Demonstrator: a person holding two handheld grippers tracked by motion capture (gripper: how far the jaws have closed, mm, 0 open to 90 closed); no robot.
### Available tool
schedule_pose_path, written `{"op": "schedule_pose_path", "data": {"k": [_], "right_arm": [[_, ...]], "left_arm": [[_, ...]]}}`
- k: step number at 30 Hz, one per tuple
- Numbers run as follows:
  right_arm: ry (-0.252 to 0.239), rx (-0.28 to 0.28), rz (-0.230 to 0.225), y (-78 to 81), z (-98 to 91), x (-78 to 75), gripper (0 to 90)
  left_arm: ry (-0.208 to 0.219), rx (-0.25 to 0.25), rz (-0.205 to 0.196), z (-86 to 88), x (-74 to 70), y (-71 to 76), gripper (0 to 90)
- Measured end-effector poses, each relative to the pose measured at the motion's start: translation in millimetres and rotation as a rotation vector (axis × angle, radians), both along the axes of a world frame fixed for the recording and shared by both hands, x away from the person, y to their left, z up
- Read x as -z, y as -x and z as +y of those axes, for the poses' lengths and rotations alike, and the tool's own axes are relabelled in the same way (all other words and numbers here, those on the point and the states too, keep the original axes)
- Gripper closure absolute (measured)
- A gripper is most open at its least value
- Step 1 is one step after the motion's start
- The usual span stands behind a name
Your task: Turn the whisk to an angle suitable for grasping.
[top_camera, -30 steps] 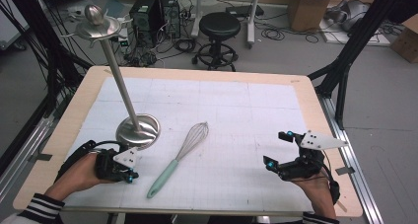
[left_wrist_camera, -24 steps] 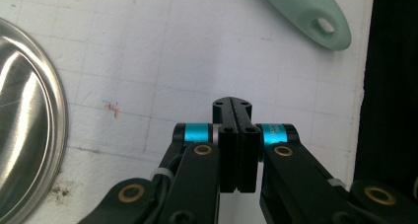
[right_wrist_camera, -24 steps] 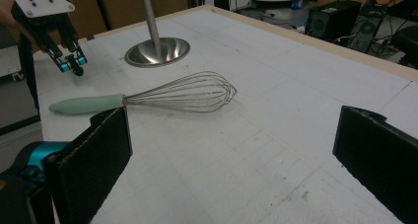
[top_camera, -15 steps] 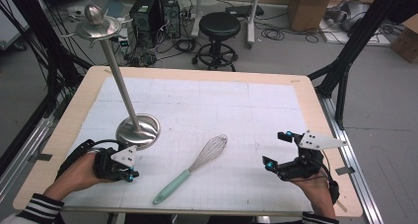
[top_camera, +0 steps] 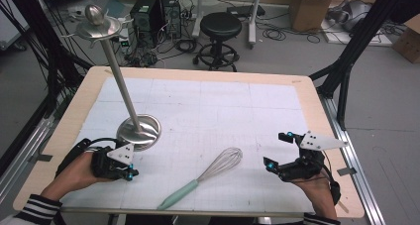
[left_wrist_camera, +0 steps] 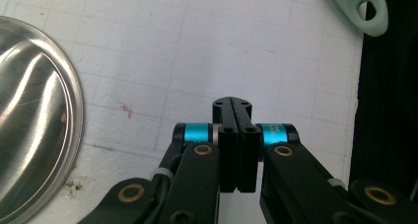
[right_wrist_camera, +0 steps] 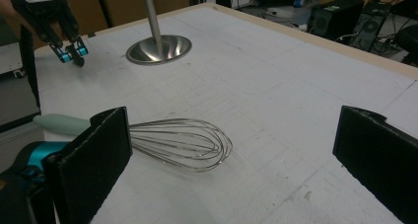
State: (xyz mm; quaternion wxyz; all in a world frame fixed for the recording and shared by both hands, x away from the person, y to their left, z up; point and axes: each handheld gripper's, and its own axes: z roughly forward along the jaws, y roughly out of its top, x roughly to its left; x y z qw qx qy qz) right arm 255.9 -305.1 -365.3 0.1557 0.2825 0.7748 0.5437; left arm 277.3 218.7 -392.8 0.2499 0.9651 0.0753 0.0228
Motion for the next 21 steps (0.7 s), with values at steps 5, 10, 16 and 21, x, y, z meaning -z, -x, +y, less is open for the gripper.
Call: {"op": "schedule_pose_path", "data": {"k": [5, 10, 16, 21], "right_arm": [[0.000, -0.003, -0.001, 0.2, 0.3, -0.4, 0.5], [0.000, -0.006, 0.000, 0.9, 0.6, -1.7, 0.5], [0.003, -0.012, -0.005, 0.5, 1.6, -2.7, 0.5], [0.009, -0.030, -0.012, -0.8, 5.6, -3.1, 0.5]], "left_arm": [[0.054, -0.036, -0.024, 4.8, -2.1, -1.0, 81.7], [0.129, -0.075, -0.048, 13.2, -6.7, -1.0, 65.3], [0.179, -0.121, -0.074, 20.3, -12.4, 1.6, 40.8], [0.235, -0.183, -0.067, 28.8, -15.5, 2.9, 18.2]]}}
